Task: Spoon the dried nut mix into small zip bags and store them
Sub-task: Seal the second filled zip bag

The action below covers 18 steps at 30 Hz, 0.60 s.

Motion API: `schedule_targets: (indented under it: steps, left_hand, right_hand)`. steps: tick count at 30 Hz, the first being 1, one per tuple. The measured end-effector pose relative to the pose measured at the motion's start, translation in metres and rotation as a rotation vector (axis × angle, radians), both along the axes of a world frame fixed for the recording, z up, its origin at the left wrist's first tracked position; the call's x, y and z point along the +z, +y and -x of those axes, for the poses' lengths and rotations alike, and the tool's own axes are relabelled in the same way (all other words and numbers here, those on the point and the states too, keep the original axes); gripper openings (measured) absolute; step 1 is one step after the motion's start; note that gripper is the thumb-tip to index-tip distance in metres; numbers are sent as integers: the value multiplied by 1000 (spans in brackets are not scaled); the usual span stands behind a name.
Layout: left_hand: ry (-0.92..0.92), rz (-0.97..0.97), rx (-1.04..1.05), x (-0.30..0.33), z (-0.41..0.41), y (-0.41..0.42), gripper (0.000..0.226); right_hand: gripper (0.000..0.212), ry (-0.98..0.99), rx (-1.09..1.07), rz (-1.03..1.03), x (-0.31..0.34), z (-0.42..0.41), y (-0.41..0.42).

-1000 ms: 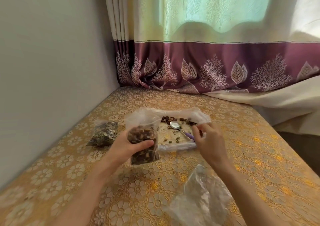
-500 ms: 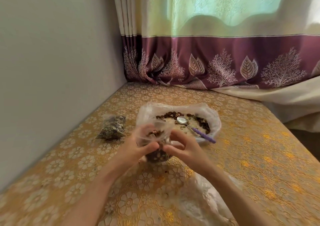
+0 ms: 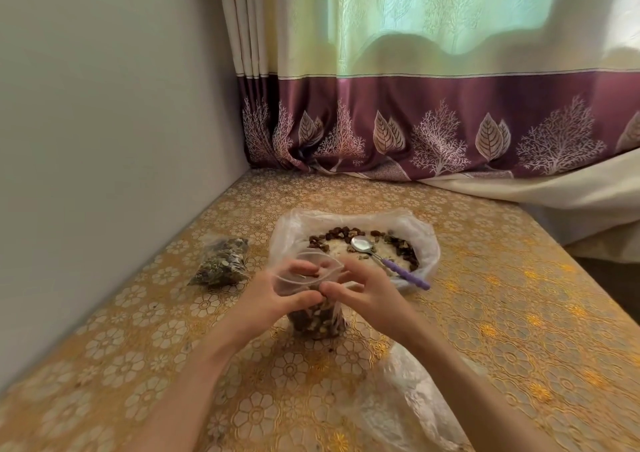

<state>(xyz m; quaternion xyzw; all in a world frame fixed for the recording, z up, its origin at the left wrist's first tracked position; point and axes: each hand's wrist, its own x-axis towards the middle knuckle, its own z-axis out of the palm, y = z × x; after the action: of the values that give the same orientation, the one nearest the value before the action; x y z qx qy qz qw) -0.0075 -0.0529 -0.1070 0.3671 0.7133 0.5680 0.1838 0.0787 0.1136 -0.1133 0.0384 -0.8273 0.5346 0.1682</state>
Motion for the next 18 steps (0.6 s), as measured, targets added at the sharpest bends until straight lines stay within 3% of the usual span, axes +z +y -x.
schedule_targets:
  steps: [3,6,10,14,18]
  left_hand:
    - [-21,-69,35,2,3,4,32]
    - [13,-178,140,4,4,8,16]
    - [-10,-306,268,2,6,9,25]
    - [23,-384,327,0,5,2,23]
    - [0,-393,402,-1,6,-3,26]
  right_hand:
    - [11,39,-66,38,5,5,-2]
    - [13,64,-63,204,12,8,-4]
    - [27,48,-31,384,12,11,-2]
    - [25,64,3,548,17,7,7]
    - [33,36,-4,472,19,6,10]
